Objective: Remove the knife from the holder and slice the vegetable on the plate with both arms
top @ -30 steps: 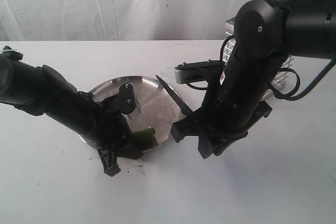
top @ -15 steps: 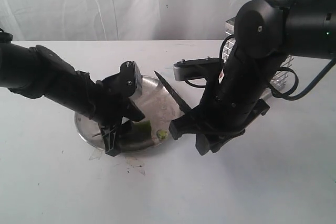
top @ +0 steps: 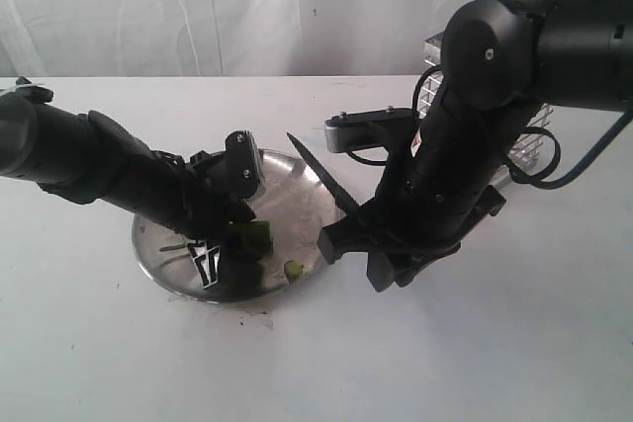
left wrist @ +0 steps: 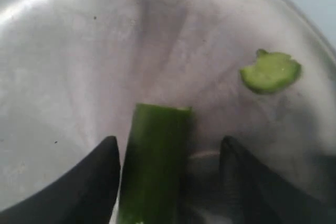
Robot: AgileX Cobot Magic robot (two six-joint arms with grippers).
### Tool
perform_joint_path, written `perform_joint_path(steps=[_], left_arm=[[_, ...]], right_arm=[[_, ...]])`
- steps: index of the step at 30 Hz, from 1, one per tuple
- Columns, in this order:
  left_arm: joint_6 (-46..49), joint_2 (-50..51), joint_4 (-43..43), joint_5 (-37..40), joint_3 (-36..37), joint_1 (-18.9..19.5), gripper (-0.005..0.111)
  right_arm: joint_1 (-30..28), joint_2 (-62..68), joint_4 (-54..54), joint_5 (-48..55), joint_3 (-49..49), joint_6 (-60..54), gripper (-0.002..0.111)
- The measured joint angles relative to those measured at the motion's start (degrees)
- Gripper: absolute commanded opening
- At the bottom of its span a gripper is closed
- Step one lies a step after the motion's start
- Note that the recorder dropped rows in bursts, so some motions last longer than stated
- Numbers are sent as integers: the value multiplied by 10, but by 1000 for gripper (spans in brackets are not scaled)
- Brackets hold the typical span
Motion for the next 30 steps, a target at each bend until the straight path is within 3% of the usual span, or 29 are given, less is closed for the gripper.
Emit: perform_joint_path(steps=[2,4,9,17,26,30], left_arm=[[0,1,0,-3,0,0,59],[0,3,-1,-5,-3,0,49],[7,5,-2,-13,-3,0,1],[8,-10,4,-146,-5,4,0],[-36,12,4,-66,-19,18,1],[-45,14,5,-59,-21,18,22]], right_arm=[[0,0,1,-2,0,0,0],[0,0,3,-3,0,-1,0],[0,0,9,-4,0,-10,0],[0,0,10,-6,0,-10,0],[0,0,14,-26,0,-10,0],[0,0,35,-29,0,-10,0]])
